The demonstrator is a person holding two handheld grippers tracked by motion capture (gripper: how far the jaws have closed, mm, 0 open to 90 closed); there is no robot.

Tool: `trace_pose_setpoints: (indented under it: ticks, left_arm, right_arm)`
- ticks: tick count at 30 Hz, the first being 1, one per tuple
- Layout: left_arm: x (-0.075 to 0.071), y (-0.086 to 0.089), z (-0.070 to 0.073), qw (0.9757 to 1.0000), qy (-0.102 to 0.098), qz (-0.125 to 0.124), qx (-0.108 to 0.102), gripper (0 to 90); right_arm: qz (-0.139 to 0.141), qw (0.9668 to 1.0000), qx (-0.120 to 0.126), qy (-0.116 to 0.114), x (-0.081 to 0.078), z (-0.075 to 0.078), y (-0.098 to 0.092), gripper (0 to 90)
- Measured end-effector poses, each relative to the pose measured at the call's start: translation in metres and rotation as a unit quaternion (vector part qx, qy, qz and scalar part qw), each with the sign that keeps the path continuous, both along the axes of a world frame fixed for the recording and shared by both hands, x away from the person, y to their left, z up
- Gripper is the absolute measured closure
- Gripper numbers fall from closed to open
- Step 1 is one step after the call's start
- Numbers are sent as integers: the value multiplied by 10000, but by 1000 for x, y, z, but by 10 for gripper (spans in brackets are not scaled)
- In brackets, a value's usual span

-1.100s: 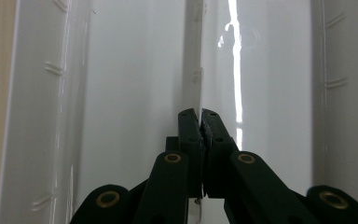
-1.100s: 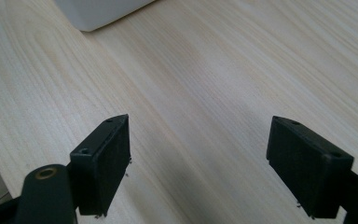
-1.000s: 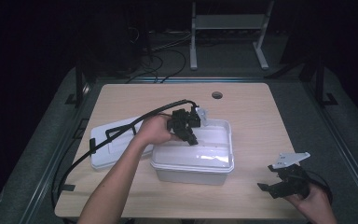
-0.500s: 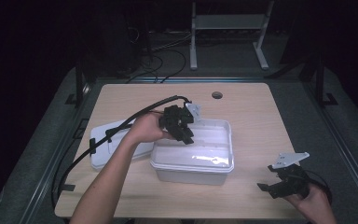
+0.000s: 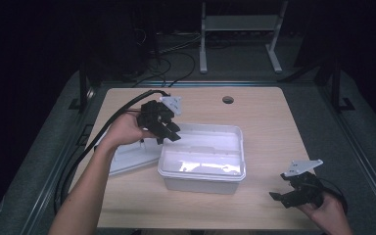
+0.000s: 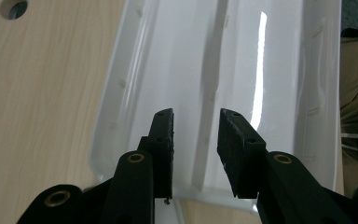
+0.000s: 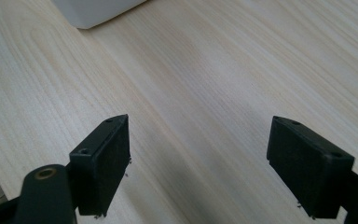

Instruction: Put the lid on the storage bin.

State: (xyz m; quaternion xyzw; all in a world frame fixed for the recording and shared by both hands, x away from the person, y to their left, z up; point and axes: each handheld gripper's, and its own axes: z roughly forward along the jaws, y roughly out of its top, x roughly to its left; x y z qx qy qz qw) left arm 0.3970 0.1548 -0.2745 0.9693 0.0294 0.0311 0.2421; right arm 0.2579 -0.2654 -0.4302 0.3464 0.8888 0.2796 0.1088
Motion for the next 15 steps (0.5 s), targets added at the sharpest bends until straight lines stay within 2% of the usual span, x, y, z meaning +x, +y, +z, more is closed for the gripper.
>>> trace_pose_setpoints:
  ticks: [5,9,12,15]
  left_arm:
    - [2,23,-2,9997,-3,206,-117,660]
    - [5,42,-6,9992,-14,376,-128,660]
    - [7,57,-9,9983,8,546,-223,661]
    - [11,71,-13,9974,23,693,-217,658]
  right_arm:
    - [0,10000,-7,7,0,-1,1,208]
    - [-7,10000,-4,18,0,-1,1,208]
    - [-17,10000,-9,23,0,-1,0,208]
    - [-21,10000,-17,20,0,-1,0,208]
